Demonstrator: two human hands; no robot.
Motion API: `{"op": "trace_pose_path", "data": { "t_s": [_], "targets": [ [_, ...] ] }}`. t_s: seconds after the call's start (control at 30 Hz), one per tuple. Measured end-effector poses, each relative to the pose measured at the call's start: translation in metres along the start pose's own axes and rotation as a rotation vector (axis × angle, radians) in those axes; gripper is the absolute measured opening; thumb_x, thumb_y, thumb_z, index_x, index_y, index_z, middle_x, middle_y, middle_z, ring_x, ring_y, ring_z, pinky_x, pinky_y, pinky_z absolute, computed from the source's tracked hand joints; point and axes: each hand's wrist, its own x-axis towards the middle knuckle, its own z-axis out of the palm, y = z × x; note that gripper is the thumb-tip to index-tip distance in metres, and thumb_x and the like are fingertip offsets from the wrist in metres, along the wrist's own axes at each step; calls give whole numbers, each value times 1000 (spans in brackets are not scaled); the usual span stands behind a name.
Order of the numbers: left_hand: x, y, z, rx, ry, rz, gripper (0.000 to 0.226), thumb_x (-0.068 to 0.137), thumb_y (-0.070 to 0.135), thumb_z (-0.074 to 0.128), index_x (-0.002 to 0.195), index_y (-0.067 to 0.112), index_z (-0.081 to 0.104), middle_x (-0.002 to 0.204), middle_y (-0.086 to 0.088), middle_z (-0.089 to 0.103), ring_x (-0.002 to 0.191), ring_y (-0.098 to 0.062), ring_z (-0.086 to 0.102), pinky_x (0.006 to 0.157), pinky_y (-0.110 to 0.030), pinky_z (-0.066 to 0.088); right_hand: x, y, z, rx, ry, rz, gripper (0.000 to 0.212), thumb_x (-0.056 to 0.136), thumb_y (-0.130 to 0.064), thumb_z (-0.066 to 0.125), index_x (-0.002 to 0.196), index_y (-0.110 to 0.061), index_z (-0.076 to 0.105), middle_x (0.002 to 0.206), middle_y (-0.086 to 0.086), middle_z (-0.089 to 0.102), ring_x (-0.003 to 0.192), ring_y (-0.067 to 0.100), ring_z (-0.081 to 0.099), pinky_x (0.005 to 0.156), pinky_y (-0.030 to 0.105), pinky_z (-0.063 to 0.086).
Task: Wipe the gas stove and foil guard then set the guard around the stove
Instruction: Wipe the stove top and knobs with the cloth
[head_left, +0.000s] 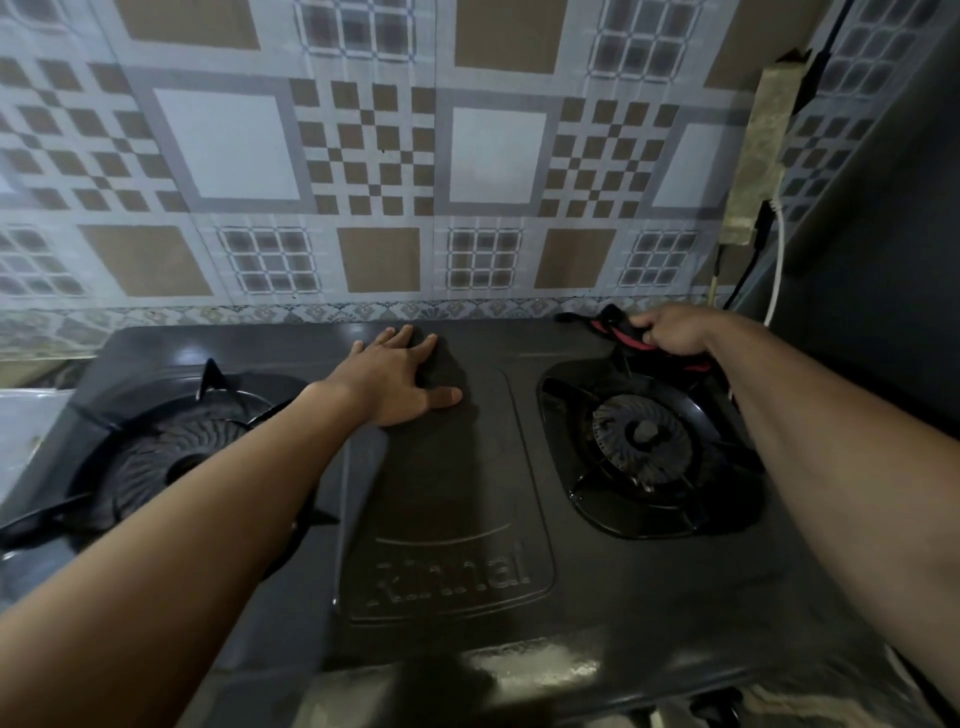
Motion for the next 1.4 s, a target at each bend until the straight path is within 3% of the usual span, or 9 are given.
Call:
{"op": "trace_pose_path", "data": {
  "t_s": [0.1, 0.27, 0.43, 0.57, 0.73, 0.9, 1.07, 1.27, 1.4],
  "targets": [
    [-13, -6, -9, -50, 58, -4, 90, 88, 71, 47, 158, 28, 12, 166, -8, 9, 152, -28, 8, 121, -46, 11, 1, -34, 4, -29, -25, -45, 50, 100, -8, 46, 147, -24, 43, 159, 2, 30, 144, 27, 31, 115, 34, 22],
    [-36, -33, -20, -23, 67, -34, 94, 83, 72, 53, 158, 29, 15, 166, -6, 10, 152, -26, 11, 122, -52, 13, -4, -98, 18, -54, -85, -189, 48, 101, -6, 40, 144, -28, 48, 152, 6, 41, 131, 30, 44, 107, 32, 33],
    [-54, -52, -24, 83, -67, -122, 106, 73, 85, 50, 157, 35, 12, 166, -3, 6, 153, -25, 5, 119, -59, 3, -11, -135, 31, -85, -98, -257, 44, 102, -12, 37, 141, -27, 52, 150, 8, 44, 129, 30, 47, 108, 35, 36],
    [-64, -55, -20, 119, -146, -148, 107, 72, 84, 51, 157, 37, 7, 167, -1, 0, 153, -26, 1, 117, -63, 3, -23, -158, 48, -89, -2, -281, 45, 103, -17, 35, 146, -23, 45, 153, 11, 40, 135, 31, 41, 106, 34, 33],
    [-64, -55, -18, 105, -142, -146, 109, 71, 85, 53, 157, 38, 6, 167, -2, -2, 153, -28, 1, 117, -64, 4, -43, -175, 75, -20, 24, -302, 61, 105, -14, 29, 155, -38, 6, 165, 0, 5, 152, 24, 6, 122, 48, 6],
    [-62, -56, -26, 130, -202, -134, 117, 65, 85, 59, 157, 36, 6, 166, 0, -1, 152, -29, 8, 118, -62, 11, -74, -192, 98, -37, 38, -295, 61, 106, -13, 26, 154, -45, 7, 166, 5, 0, 152, 27, -2, 119, 56, 0],
    [-67, -61, -40, 119, -248, -83, 119, 66, 64, 79, 158, 33, 11, 165, -2, 11, 149, -31, 20, 117, -48, 25, -107, -190, 122, -68, 120, -262, 62, 105, -15, 29, 155, -43, 4, 166, 8, 4, 152, 28, 2, 119, 56, 6],
    [-56, -67, -34, 162, -236, -66, 122, 59, 66, 82, 157, 26, 21, 159, -7, 29, 140, -34, 37, 110, -47, 37, -151, -189, 142, -32, 126, -222, 63, 104, -14, 29, 154, -44, 3, 166, 8, 2, 152, 26, 0, 120, 55, 3],
    [-55, -70, -35, 149, -254, -62, 123, 63, 65, 80, 158, 28, 11, 158, -7, 28, 138, -35, 38, 108, -45, 38, -185, -194, 156, -20, 157, -204, 64, 103, -14, 30, 154, -44, 5, 166, 6, 4, 152, 24, 0, 120, 54, 2]
  ]
}}
